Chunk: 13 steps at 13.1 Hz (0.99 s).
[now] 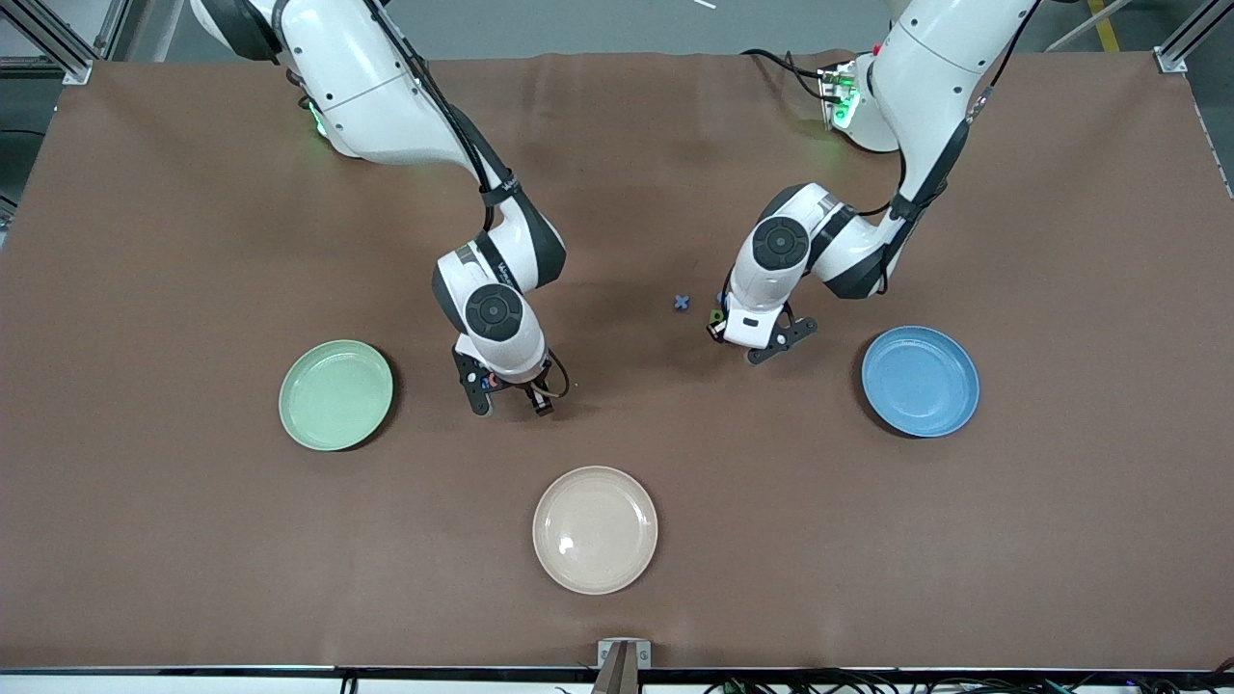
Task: Sort upper and lower case letters into plates
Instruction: 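Carry the u with the left gripper while the right gripper carries the B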
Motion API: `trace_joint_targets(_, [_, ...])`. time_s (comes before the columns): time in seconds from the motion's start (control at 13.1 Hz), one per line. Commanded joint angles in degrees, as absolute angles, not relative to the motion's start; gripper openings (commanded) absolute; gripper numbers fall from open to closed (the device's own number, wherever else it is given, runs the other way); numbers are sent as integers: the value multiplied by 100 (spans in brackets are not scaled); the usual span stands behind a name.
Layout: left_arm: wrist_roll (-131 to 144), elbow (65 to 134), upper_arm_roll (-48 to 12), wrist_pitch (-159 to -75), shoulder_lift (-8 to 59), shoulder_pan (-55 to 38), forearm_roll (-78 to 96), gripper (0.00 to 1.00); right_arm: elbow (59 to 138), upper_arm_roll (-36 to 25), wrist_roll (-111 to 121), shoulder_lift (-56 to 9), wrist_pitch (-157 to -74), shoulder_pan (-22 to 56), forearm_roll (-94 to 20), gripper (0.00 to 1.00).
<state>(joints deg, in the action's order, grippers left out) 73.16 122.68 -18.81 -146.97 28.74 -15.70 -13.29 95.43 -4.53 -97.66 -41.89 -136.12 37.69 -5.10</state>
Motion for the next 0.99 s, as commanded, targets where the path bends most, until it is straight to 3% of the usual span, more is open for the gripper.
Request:
trace_joint_targets(0.0, [7471, 12419, -1890, -14634, 2786, -1591, -1406, 27, 9483, -492, -9853, -4219, -13605, 3806, -457, 46])
trace_joint_targets(0.15, [7471, 12410, -1890, -14634, 2777, -1591, -1406, 15, 9483, -492, -9861, -4219, -13597, 3806, -466, 24])
trace_joint_targets(0.31, [7436, 12410, -1890, -14634, 2699, -1539, -1406, 9, 9483, -492, -9861, -4210, -13588, 3797, -466, 2])
trace_joint_targets(0.61, [6770, 12375, -1924, -14494, 2120, -1119, -1415, 9, 9387, -492, -9389, -4114, -13361, 3570, -475, 0])
trace_joint_targets(0.92, [5067, 12331, -1978, -13599, 1574, -336, -1424, 9, 9422, -501, -8080, -3666, -12640, 3051, -483, 0])
